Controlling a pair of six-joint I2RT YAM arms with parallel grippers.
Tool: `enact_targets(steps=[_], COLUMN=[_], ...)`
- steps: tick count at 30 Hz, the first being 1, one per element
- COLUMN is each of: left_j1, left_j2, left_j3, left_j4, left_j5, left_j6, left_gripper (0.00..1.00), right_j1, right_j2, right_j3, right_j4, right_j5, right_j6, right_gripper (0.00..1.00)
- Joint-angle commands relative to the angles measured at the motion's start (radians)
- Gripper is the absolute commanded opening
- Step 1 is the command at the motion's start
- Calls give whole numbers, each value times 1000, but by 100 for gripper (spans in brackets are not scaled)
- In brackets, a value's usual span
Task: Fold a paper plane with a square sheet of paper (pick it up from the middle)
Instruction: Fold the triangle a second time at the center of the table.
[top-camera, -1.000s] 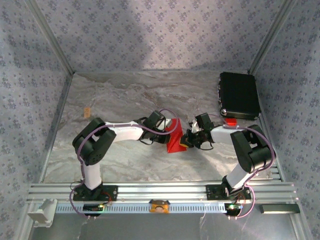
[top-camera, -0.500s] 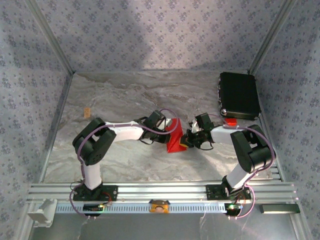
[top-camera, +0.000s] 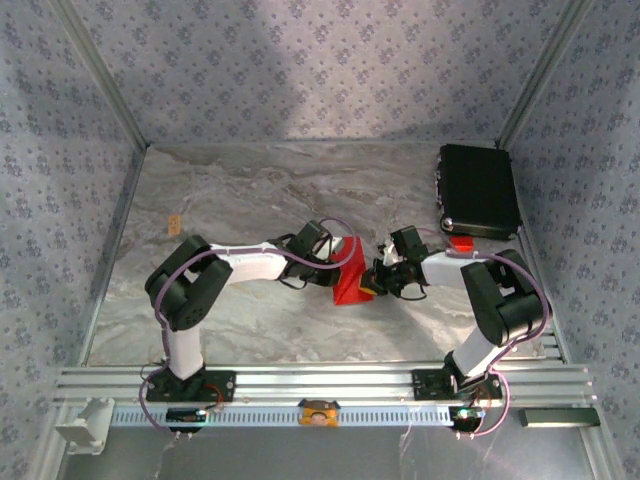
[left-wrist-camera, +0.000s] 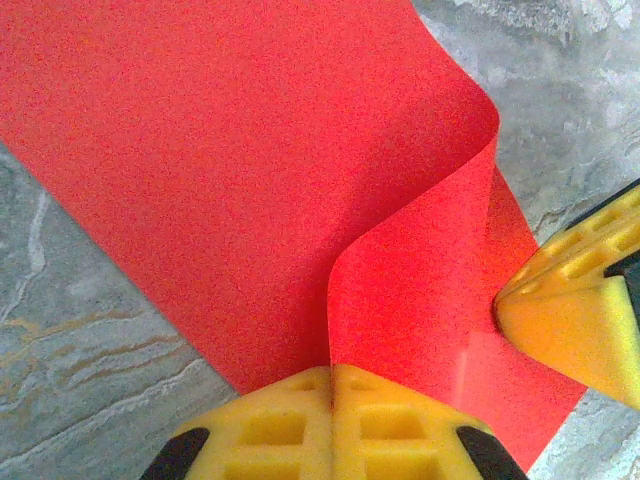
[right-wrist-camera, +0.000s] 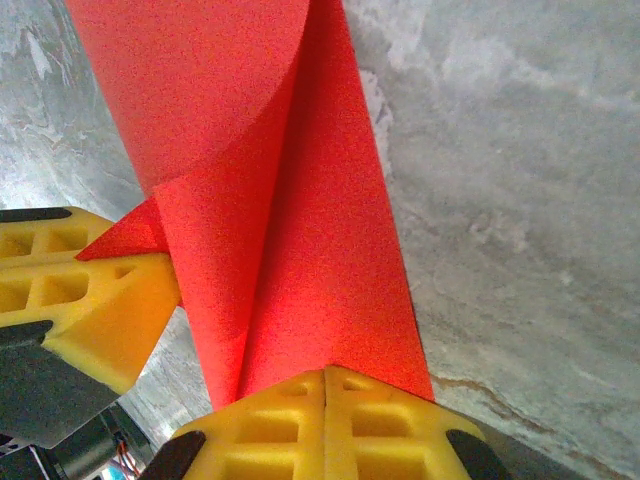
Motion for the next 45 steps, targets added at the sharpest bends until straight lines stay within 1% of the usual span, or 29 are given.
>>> enact_targets(steps=[1, 20, 24, 27, 31, 41, 44, 45], left_j1=[6, 7, 6, 5, 6, 5, 6, 5], left_j2=[-24, 17, 28, 32, 28, 34, 34, 33], left_j3=[-7, 3, 9, 14, 7, 14, 16, 18], left_j4=[2, -10, -10, -14, 7, 8, 6, 6], left_j5=[-12, 19, 33, 35, 43, 45, 45, 45], left_j6=[-1, 14, 21, 23, 9, 3, 2, 3], left_gripper=[5, 5, 5, 5, 5, 5, 5, 5], right_j1=[-3, -11, -14, -16, -15, 28, 43, 41], right_j2=[-5, -22, -42, -85, -126, -70, -49, -51], right_j3=[-11, -20, -10, -9, 4, 42, 65, 69], right_j4=[-69, -46, -19, 6, 18, 74, 57, 25], right_j5=[44, 37, 13, 5, -14, -40, -25, 7], right_j6=[-14, -8, 3, 18, 18, 46, 43, 38], right_gripper=[0, 0, 2, 4, 4, 0, 0, 0])
